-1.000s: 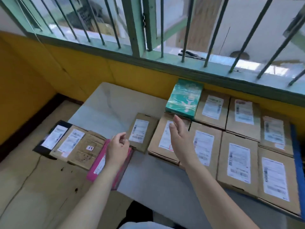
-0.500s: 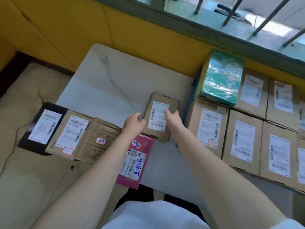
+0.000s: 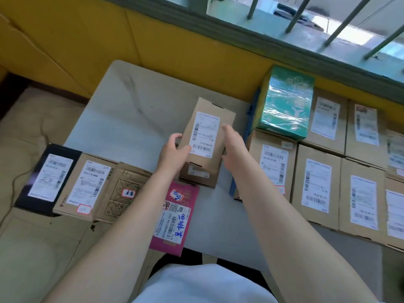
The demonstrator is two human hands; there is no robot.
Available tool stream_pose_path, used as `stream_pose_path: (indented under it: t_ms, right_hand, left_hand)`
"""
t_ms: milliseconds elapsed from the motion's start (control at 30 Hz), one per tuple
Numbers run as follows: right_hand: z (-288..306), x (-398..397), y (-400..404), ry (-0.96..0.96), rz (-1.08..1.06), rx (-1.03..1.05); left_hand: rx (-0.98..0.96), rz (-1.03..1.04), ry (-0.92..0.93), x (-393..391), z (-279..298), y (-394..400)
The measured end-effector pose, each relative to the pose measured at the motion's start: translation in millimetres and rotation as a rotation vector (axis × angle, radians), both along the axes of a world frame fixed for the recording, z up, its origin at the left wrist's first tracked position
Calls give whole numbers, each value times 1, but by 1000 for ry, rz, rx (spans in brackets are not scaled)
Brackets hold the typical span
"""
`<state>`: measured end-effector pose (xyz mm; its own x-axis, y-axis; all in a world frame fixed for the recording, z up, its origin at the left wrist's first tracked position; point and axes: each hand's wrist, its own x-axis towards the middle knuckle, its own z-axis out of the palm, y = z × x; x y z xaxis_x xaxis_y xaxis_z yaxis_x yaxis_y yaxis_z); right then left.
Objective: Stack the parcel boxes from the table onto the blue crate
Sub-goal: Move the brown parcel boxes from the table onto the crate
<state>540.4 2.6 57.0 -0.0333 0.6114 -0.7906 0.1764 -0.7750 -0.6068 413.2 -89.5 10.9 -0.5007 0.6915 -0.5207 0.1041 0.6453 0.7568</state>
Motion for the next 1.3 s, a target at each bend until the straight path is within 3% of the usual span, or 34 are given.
stream_pose_path:
  t_ms: [200,333,533,667,767,933,1033,1167,1300]
  right_hand:
    - [46,33,11,145,-6,183]
    - [66,103,17,154,102,466]
    - [65,267,28,177,60,653]
    - [54,388,36,123,87,651]
    - [50,470,40,-40,140,647]
    - [37,549,43,-219,212,689]
    - [27,573,52,-276,221,696]
    - [24,599,68,-344,188,727]
    - [18,606,96,-309,256,728]
  left_hand:
    - [276,275,-282,16,57,7]
    - [401,260,-367,72,91,30]
    - [453,141,-490,224,112,77]
    - [409,90,-480,345,111,103]
    - [359,5,-489,418,102,123]
    - [318,-72,-491,493,95,148]
    - [298,-235,-383,517,90,155]
    - [293,-565,-16,530,77,171]
    - [265,-658,435,528,49,194]
